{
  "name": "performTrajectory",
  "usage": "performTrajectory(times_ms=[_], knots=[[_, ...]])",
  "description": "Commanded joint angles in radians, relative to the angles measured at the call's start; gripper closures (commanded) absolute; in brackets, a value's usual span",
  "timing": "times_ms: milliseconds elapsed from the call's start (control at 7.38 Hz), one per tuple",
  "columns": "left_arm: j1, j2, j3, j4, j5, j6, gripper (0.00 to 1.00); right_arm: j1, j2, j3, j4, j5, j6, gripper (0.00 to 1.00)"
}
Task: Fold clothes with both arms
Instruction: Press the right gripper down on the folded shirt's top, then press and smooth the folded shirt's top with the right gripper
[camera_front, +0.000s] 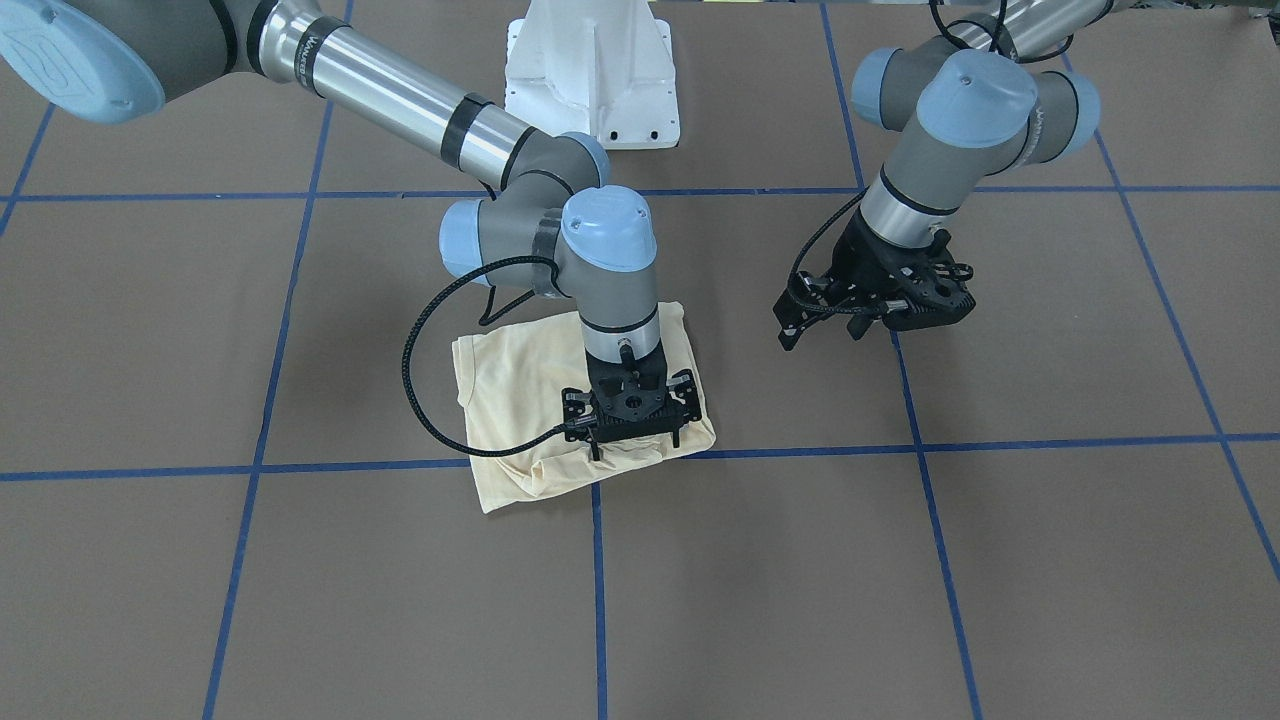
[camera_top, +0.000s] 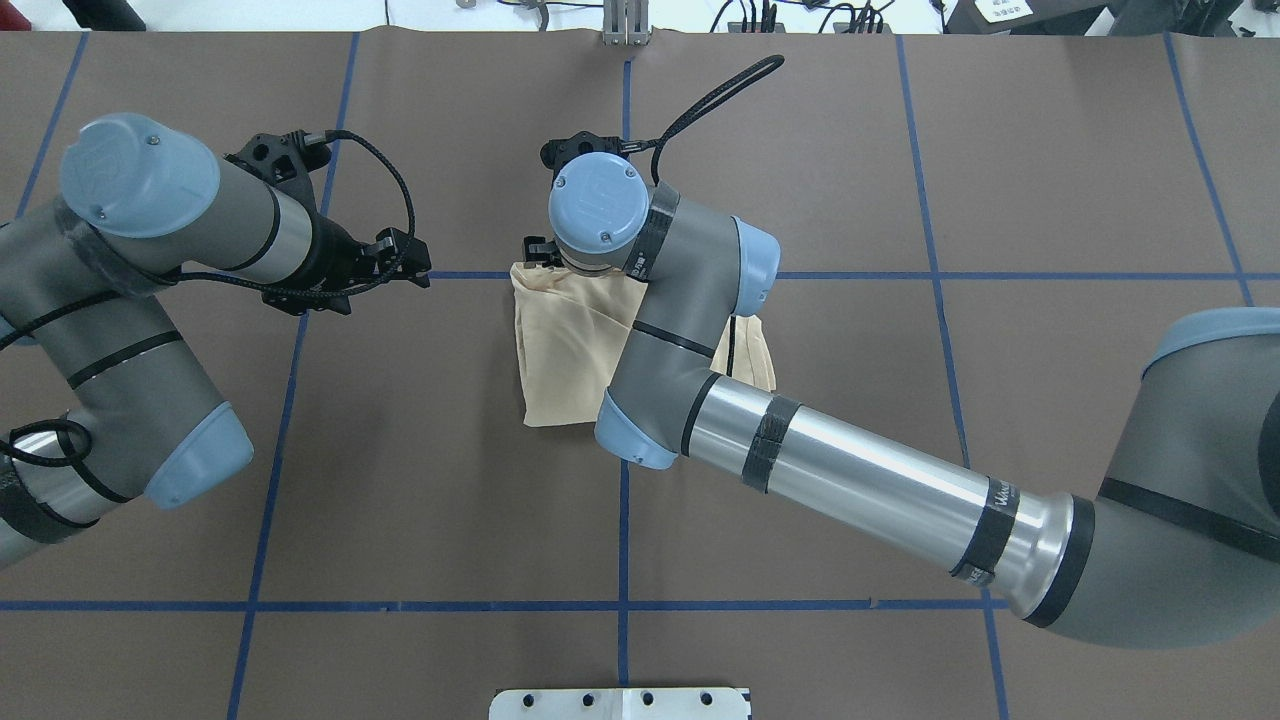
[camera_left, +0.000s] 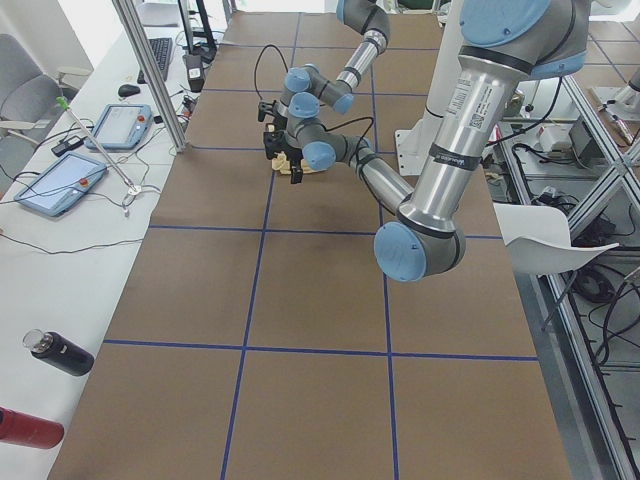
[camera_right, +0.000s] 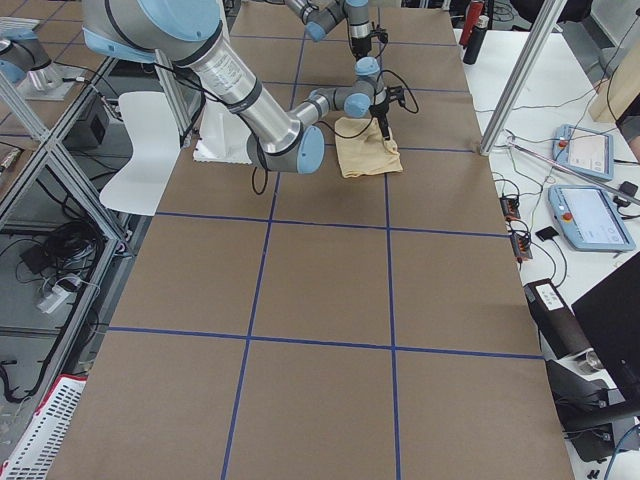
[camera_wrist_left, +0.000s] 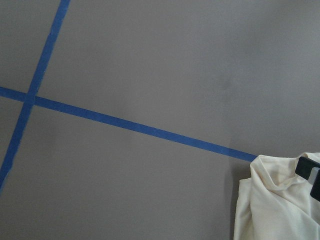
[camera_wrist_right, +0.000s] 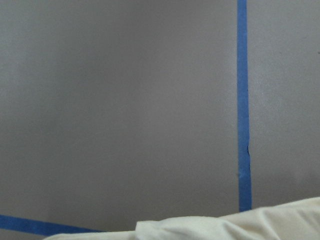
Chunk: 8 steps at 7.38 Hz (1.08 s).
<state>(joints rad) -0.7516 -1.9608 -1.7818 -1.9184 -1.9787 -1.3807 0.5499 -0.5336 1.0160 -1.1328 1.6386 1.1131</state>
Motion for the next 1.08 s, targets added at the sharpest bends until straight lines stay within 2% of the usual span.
performTrajectory(times_ms=[0, 406, 677, 948], knots=[[0.000, 0.000, 0.001, -0.002, 0.000, 0.000, 0.01, -0.001, 0.003, -0.025, 0.004, -0.003, -0.009, 0.01], [0.000, 0.002, 0.004, -0.004, 0.000, 0.000, 0.01, -0.002, 0.041, -0.076, 0.016, -0.028, -0.021, 0.01], [-0.009, 0.002, 0.005, -0.004, 0.000, 0.002, 0.01, -0.001, 0.041, -0.114, 0.144, -0.069, -0.022, 0.01], [-0.023, 0.002, 0.005, -0.004, 0.000, 0.005, 0.01, 0.005, 0.059, -0.108, 0.156, -0.075, -0.022, 0.01]])
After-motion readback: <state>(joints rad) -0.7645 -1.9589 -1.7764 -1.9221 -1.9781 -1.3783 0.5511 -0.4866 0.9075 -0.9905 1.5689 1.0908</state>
